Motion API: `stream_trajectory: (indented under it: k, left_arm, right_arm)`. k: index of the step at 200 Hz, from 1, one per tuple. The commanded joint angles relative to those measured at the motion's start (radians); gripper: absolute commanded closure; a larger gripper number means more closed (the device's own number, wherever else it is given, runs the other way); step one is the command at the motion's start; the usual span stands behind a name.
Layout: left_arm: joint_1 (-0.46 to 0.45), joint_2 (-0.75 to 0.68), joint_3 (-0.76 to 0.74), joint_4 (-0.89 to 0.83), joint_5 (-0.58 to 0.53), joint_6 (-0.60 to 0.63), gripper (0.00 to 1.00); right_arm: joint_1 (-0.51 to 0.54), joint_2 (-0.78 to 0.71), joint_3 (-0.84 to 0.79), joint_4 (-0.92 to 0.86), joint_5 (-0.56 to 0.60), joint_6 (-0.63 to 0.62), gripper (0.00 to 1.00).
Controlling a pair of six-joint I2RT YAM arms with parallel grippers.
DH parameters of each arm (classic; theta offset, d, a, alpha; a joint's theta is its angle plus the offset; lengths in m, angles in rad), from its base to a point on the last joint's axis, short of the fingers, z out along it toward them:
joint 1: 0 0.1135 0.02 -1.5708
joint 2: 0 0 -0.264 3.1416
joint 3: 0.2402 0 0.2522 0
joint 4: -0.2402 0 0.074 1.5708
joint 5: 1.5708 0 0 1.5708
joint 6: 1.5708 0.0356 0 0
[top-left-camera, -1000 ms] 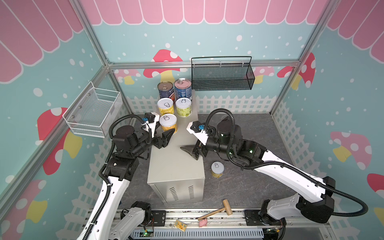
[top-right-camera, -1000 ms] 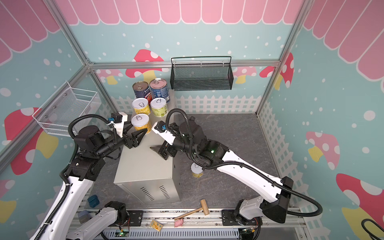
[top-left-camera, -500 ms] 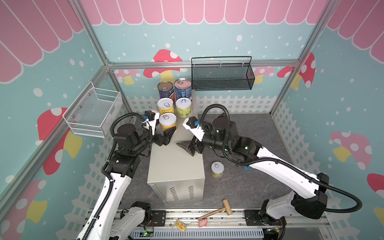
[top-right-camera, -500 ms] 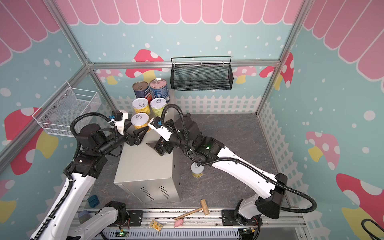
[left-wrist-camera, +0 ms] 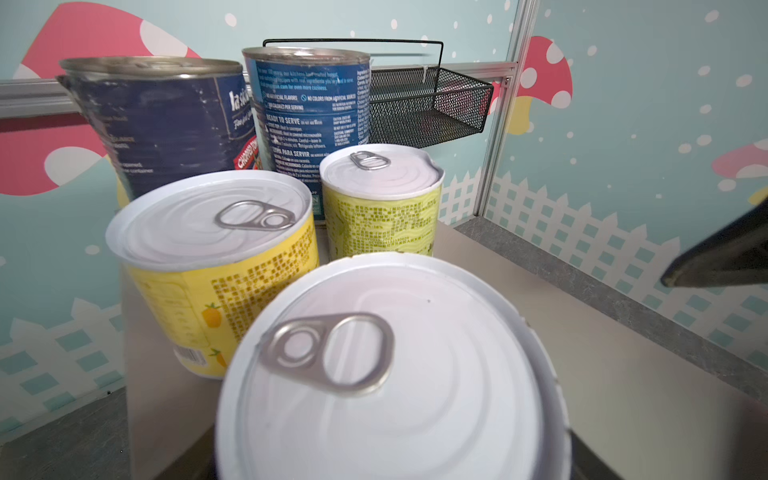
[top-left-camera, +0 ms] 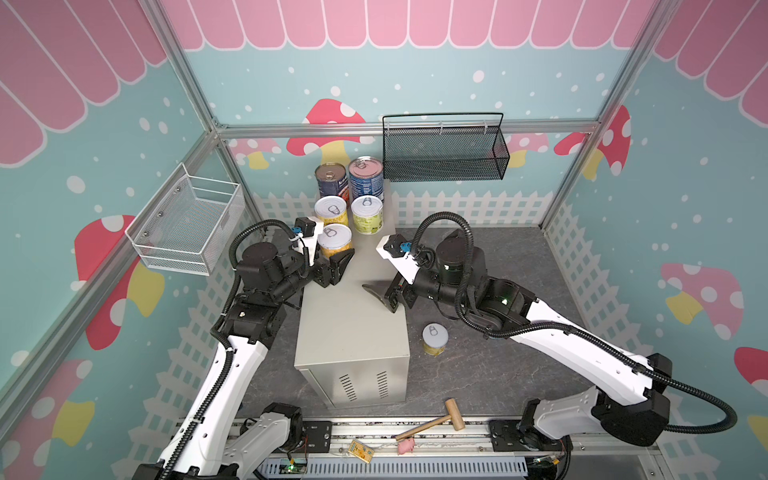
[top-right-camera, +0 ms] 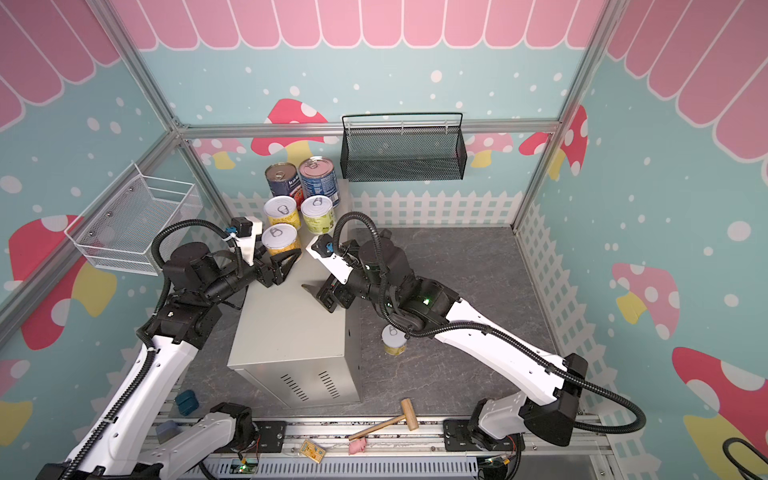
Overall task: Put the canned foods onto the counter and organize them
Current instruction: 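Hold the left gripper against the orange-labelled can, nudging it into line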
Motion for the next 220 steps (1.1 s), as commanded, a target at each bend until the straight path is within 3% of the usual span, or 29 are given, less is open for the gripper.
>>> stream_trajectory:
  k: [1, 113, 173, 220]
  left_arm:
    - [-0.007, -0.016, 0.02, 0.001, -0.03, 0.019, 0.26]
    - [-0.064, -0.035, 0.009, -0.046, -0.162, 0.095, 0.31]
    - [-0.045, -0.025, 0.035, -0.072, -0.138, 0.069, 0.31]
    - [0.015, -0.041, 0.02, -0.086, -0.053, 0.008, 0.31]
  right_arm:
    - [0.0, -0.003, 0.004, 0.001, 0.006, -0.007, 0.04]
    - [-0.003, 0.088, 0.094, -0.009, -0.013, -0.007, 0.04]
    - [-0.006, 0.064, 0.073, -0.01, 0.002, -0.016, 0.04]
    - [-0.017, 0.057, 0.066, -0.011, -0.007, -0.024, 0.04]
